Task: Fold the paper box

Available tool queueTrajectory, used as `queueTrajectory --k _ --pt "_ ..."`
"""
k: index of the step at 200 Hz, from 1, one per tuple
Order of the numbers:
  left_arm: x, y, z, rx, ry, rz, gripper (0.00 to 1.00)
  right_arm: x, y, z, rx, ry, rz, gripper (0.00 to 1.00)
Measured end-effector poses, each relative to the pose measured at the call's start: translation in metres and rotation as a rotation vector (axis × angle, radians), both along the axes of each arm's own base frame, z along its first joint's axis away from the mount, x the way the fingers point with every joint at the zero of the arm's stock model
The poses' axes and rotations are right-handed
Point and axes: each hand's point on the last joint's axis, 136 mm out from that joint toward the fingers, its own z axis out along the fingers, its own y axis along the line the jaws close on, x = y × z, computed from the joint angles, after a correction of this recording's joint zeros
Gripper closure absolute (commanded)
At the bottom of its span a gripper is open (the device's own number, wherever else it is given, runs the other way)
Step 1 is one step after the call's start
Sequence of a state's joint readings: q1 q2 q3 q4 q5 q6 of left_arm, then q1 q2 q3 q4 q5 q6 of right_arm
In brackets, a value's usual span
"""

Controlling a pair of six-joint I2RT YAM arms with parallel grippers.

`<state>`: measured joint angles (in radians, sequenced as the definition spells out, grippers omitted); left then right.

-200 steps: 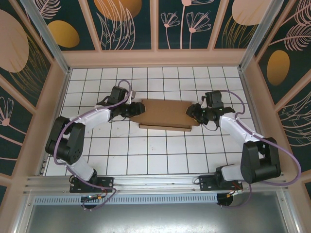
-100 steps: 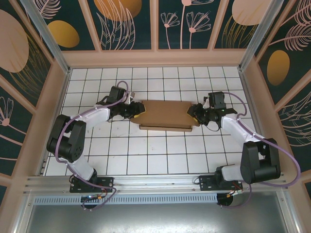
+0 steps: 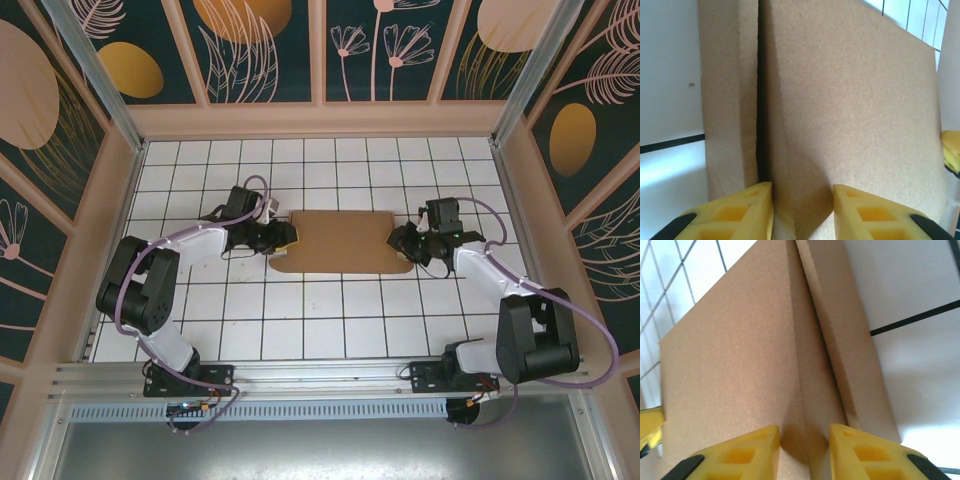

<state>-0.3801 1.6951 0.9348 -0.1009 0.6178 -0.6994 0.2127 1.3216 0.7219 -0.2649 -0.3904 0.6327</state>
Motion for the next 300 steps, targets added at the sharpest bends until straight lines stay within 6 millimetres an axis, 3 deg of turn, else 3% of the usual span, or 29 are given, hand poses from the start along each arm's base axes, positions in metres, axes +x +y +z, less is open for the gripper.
queueTrajectory --k 34,64,101,125,138,155,178,195,217,242,261,287,300 --pt "0.001 0.004 0.003 0.06 -0.056 -0.008 0.52 0.0 0.0 -0.003 -0.074 -0.029 0.011 0.69" --pt "0.002 0.019 0.004 0.15 -0.095 0.015 0.43 0.0 0.001 -0.006 -0.125 -0.046 0.021 0.69" --pt "0.003 0.029 -0.01 0.226 -0.095 0.016 0.43 -0.001 0.002 -0.014 -0.195 -0.052 0.038 0.69" --pt "0.002 0.028 -0.028 0.233 -0.056 0.002 0.46 -0.001 0.003 -0.018 -0.235 -0.06 0.05 0.68" --pt "0.006 0.025 -0.027 0.217 -0.059 -0.003 0.5 0.0 0.003 -0.018 -0.256 -0.065 0.052 0.67" --pt "0.01 0.023 -0.027 0.208 -0.069 -0.006 0.55 0.003 0.004 -0.017 -0.27 -0.076 0.059 0.6" --pt "0.013 0.022 -0.026 0.21 -0.088 -0.011 0.62 0.004 0.005 -0.011 -0.278 -0.099 0.074 0.39" --pt "0.014 0.021 -0.025 0.211 -0.099 -0.018 0.64 0.007 0.005 0.002 -0.271 -0.146 0.084 0.36" --pt "0.015 0.021 -0.023 0.214 -0.11 -0.022 0.67 0.016 0.005 0.02 -0.214 -0.212 0.072 0.43" --pt "0.016 0.022 -0.023 0.228 -0.123 -0.022 0.69 0.022 0.003 0.022 -0.172 -0.235 0.07 0.58" --pt "0.018 0.021 -0.021 0.234 -0.135 -0.024 0.7 0.02 0.004 0.008 -0.139 -0.231 0.073 0.69" --pt "0.02 0.022 -0.021 0.243 -0.141 -0.02 0.71 0.007 -0.002 -0.029 -0.155 -0.137 0.073 0.71" --pt "0.02 0.023 -0.021 0.245 -0.143 -0.02 0.71 0.01 -0.004 -0.029 -0.164 -0.149 0.063 0.7"
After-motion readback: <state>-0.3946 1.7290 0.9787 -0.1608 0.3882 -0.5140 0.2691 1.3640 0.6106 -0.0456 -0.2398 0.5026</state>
